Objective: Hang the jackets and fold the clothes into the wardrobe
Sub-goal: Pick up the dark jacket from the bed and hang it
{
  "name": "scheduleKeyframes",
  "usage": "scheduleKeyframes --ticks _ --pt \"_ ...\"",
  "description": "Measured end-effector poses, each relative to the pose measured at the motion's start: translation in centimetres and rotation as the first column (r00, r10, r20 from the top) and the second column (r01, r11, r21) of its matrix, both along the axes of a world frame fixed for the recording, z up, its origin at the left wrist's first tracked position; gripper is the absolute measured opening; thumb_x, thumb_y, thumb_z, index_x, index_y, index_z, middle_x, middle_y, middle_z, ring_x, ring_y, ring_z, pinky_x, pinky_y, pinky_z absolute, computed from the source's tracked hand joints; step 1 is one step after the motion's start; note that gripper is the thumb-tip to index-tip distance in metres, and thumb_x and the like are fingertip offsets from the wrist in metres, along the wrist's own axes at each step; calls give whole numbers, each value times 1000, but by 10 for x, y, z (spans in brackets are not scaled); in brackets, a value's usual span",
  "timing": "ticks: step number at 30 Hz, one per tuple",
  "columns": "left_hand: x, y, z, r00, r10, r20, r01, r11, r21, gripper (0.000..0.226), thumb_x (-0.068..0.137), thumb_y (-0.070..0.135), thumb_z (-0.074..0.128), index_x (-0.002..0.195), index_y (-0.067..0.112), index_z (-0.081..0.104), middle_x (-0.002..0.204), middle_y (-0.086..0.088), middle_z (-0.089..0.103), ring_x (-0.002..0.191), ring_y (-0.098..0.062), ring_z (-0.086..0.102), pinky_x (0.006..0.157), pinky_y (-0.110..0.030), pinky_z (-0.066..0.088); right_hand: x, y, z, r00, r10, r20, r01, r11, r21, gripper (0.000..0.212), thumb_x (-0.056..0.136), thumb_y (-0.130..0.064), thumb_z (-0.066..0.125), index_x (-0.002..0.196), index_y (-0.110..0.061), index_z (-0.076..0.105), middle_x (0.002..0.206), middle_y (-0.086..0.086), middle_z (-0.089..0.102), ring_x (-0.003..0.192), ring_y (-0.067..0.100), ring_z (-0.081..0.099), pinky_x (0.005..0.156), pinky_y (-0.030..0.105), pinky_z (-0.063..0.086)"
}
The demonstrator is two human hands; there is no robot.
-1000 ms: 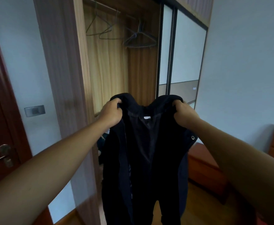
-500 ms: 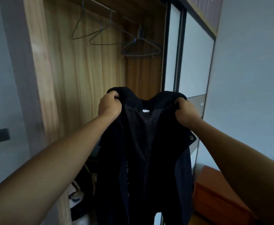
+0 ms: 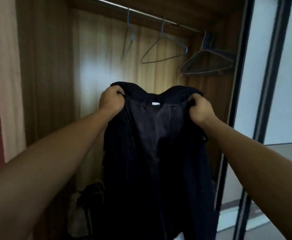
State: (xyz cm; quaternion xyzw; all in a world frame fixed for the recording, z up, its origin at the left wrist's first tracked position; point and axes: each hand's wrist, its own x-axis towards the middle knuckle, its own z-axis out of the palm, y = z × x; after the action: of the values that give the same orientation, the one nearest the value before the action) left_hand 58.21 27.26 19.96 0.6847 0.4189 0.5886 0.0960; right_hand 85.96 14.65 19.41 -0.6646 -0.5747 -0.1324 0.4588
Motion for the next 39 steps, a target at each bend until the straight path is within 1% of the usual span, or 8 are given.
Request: scheduleKeyframes --ticks 3,7,11,18,22,31,35,39 --pt "-18 16 28 995 97 -4 -97 994 42 36 88 0 40 86 22 67 101 0 65 93 -22 59 81 -27 47 5 44 23 996 91 17 -92 995 24 36 80 5 41 106 -13 58 115 18 64 109 37 57 91 40 47" --pt "-40 41 44 984 175 -30 -173 984 50 40 86 0 39 75 32 62 96 -1 65 94 -27 62 80 -31 50 5 97 39 987 158 31 -158 987 9 36 78 6 39 101 -15 58 111 16 62 103 37 57 88 42 51" --pt "-51 70 46 969 241 -55 -238 969 62 36 88 -3 41 88 21 69 108 -5 68 104 -26 61 85 -25 45 3 144 57 975 215 63 -218 975 49 36 73 3 38 92 -21 56 110 17 62 103 39 58 89 45 52" --pt "-66 113 98 944 330 5 -328 935 136 36 92 5 41 95 25 71 117 -5 69 108 -27 61 96 -34 51 1 199 123 975 109 196 -134 984 118 35 83 6 44 108 -13 59 122 24 58 111 42 56 83 35 41" --pt "-74 142 103 933 358 -29 -352 926 136 36 93 5 41 96 24 71 117 -6 68 106 -29 61 94 -36 52 -1 235 134 958 137 252 -160 985 71 32 80 3 45 100 -20 55 118 23 58 108 42 57 87 38 46" --pt "-86 209 -4 929 348 -122 -349 937 15 32 89 5 45 89 26 69 104 -7 71 94 -30 66 87 -37 56 2 315 30 948 205 245 -191 978 -80 42 79 3 46 111 -21 59 118 17 56 106 37 58 89 38 48" --pt "-85 231 -82 925 278 -259 -331 925 -189 35 86 -1 46 81 28 67 98 -7 69 88 -28 65 75 -27 50 12 341 -58 929 303 212 -249 937 -246 39 79 5 49 105 -21 60 106 11 55 99 34 59 86 39 48" --pt "-84 240 -175 929 125 -349 -271 872 -408 44 83 -12 46 76 26 68 92 -6 68 90 -25 65 74 -25 47 37 365 -159 901 401 164 -294 844 -450 36 76 0 51 83 -36 51 98 12 61 84 32 63 77 40 53"
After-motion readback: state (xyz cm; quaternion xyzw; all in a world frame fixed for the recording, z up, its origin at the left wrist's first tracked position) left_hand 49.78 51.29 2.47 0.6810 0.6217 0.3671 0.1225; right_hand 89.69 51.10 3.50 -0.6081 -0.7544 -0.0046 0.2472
